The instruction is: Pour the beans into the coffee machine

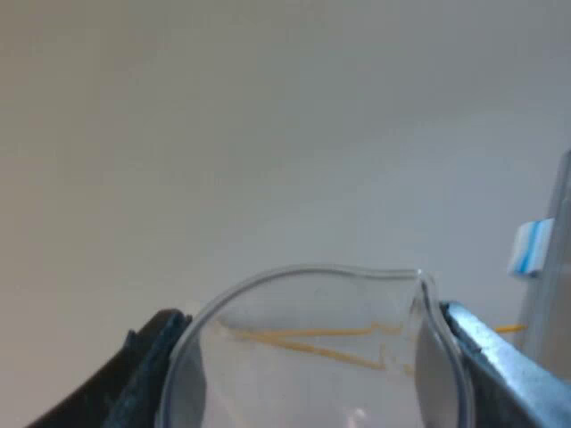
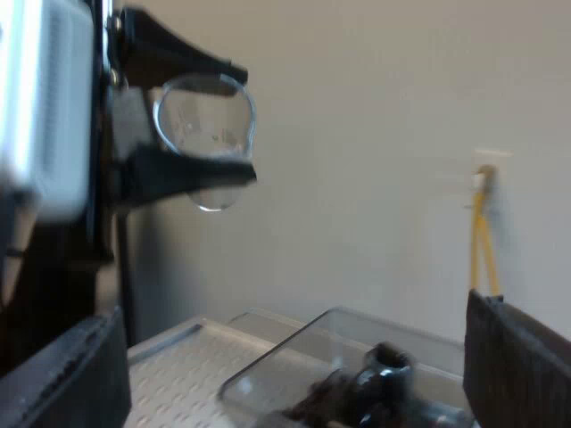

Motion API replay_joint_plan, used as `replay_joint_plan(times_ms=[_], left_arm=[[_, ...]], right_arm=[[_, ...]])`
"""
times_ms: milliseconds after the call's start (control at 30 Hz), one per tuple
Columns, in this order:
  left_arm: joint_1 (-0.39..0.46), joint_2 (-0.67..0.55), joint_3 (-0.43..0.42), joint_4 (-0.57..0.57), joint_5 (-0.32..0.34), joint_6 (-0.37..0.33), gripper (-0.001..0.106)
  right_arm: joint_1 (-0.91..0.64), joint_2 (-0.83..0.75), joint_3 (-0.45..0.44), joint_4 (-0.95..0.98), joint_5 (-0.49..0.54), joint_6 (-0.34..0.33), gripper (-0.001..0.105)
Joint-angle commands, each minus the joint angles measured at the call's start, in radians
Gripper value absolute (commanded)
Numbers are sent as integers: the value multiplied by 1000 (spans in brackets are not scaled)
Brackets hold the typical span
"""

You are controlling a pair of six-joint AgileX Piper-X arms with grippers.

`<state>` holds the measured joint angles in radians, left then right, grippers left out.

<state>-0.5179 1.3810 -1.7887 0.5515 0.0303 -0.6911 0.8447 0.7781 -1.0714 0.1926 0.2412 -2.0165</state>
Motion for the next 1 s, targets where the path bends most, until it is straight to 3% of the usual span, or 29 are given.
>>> replay_joint_plan(times_ms=[33,233,367,567,700,833,900,933,967,1000], left_arm=[[13,-54,-9,71,-13,-361,0],[109,-142,19,165,14,-550,0],[170,-186,58,170,44,-581,0],[410,-374,306,158,193,-685,0],[534,-448,438,82,250,-735,0],[683,-507,584,-2,361,-854,0],[707,-513,597,-11,374,-864,0],[739,-524,645,-32,409,-884,0],[779,-542,719,-50,415,-885,0],[785,-547,739,-55,415,-885,0]], right_arm=[[-4,-7,-10,35,-90,-8,78],[-1,-7,-10,52,-183,14,78],[-1,-7,-10,59,-250,31,78],[9,-7,3,113,-313,88,78],[80,-1,33,136,-313,89,78],[185,30,75,133,-229,89,78],[230,48,97,133,-192,91,78],[255,66,111,130,-188,91,78],[278,87,124,117,-189,102,78],[284,99,131,108,-189,112,78]])
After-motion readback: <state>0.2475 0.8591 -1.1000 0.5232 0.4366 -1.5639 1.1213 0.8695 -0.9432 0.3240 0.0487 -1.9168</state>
